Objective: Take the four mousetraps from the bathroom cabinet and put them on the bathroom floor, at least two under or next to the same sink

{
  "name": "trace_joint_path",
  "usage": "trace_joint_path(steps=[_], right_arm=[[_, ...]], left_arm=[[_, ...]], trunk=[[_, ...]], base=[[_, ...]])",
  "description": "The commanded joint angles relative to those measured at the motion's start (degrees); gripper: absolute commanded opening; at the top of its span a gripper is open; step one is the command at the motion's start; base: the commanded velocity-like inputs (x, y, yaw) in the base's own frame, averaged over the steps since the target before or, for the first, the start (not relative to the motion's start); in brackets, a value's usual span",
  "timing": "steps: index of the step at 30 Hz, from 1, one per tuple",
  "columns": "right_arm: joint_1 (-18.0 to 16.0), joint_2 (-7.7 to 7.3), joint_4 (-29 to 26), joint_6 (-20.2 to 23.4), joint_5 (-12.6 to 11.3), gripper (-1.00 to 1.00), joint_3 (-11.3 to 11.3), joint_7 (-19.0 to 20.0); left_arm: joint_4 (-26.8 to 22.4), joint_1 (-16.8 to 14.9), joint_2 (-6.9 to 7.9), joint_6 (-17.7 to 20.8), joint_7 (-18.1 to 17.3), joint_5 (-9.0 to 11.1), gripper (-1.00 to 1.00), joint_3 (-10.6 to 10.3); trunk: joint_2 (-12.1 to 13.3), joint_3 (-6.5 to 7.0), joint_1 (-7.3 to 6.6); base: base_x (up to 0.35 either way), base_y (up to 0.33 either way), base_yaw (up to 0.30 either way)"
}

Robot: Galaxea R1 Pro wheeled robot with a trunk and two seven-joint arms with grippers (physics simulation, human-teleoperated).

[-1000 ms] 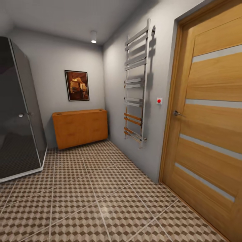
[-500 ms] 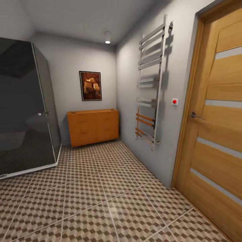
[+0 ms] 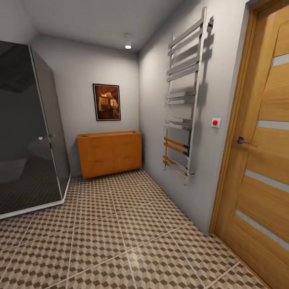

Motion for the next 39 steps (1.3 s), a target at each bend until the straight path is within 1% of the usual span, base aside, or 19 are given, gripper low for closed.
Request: trace_joint_path(steps=[1,5,24,39], right_arm=[[-0.07,-0.01,0.15,-0.44,0.51,1.0,-0.53,-0.23],[-0.07,-0.1,0.15,-0.6,0.56,1.0,-0.51,-0.17],[-0.07,-0.37,0.15,-0.68,0.59,1.0,-0.49,-0.15],[-0.07,-0.45,0.08,-0.59,0.36,1.0,-0.62,-0.3]], left_arm=[[-0.01,-0.03,0.0,-0.14,-0.07,-0.55,1.0,0.5],[0.01,-0.03,0.0,-0.13,-0.06,-0.55,1.0,0.52],[-0.01,-0.03,0.0,-0.19,-0.07,-0.55,1.0,0.44],[0.01,-0.03,0.0,-0.15,-0.14,-0.55,1.0,0.43]], trunk=[[-0.03,-0.07,0.03],[-0.03,-0.07,0.03],[-0.03,-0.07,0.03],[-0.03,-0.07,0.03]], base=[[0.323,0.0,0.0],[0.323,0.0,0.072],[0.323,0.0,0.259],[0.323,0.0,0.025]])
